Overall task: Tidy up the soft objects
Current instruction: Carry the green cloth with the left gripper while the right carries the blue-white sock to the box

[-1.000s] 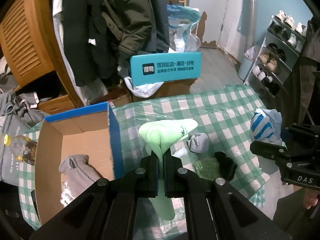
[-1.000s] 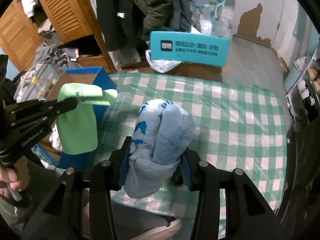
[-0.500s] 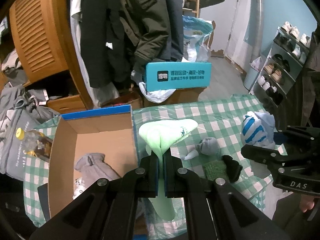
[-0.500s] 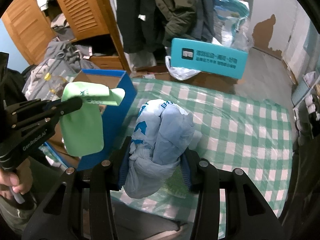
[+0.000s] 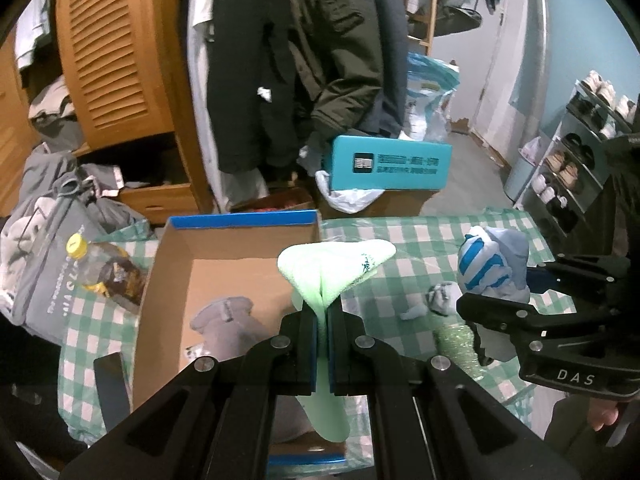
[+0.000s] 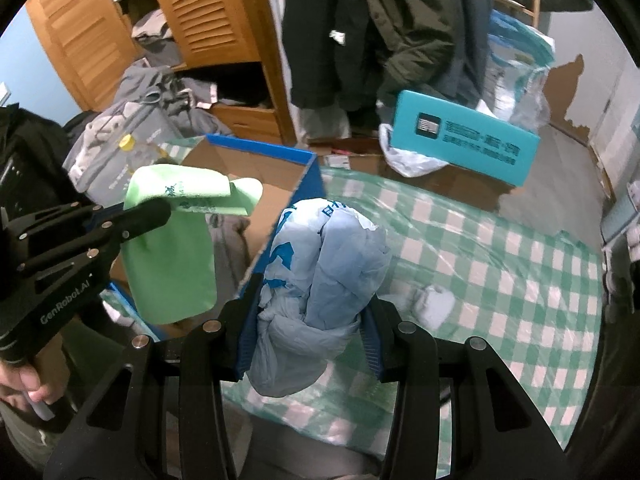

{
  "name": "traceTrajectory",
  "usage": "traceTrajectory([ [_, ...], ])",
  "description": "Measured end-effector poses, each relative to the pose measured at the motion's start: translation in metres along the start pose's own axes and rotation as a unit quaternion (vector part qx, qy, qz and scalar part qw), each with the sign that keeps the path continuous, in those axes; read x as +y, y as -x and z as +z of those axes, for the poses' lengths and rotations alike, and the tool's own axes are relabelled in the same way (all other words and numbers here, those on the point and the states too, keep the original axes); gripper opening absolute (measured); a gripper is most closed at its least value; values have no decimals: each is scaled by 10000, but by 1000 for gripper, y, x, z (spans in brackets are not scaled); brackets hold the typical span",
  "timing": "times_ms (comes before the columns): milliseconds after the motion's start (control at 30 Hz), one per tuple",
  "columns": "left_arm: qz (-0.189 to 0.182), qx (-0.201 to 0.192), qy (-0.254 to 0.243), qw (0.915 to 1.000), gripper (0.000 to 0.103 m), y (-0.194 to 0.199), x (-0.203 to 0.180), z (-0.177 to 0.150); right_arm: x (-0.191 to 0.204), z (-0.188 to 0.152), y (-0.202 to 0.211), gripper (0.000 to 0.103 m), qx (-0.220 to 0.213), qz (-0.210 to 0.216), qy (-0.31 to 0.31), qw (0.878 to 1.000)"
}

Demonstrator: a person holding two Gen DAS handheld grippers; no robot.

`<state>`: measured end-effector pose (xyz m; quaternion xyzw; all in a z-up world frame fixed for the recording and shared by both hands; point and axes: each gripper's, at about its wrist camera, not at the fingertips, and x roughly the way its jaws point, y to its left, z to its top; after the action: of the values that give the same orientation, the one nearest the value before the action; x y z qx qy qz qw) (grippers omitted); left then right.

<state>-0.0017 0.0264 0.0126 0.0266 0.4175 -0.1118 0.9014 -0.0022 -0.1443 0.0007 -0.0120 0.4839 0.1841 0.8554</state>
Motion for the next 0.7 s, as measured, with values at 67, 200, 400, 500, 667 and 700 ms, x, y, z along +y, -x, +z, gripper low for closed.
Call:
traceTrajectory([
  [67,69,-4,42,10000,4,2,9,-2,7,3,-4,43,22,27,48,10000],
  [200,125,2,142,9998,4,3,23,-5,22,9,-13,43,79,87,133,9998],
  [400,262,44,285,9992,4,1,44,-11,45,19,-29,43,197,187,245,9993],
  [500,319,87,364,9988,4,-2,55,-15,57,23,-37,43,249,209,319,9990],
  [667,445,199,468,9977,4,-9,71,-20,74,29,-52,43,373,254,410,9981],
  [700,467,218,477,9975,4,-11,73,-21,77,30,-55,43,401,260,421,9980],
])
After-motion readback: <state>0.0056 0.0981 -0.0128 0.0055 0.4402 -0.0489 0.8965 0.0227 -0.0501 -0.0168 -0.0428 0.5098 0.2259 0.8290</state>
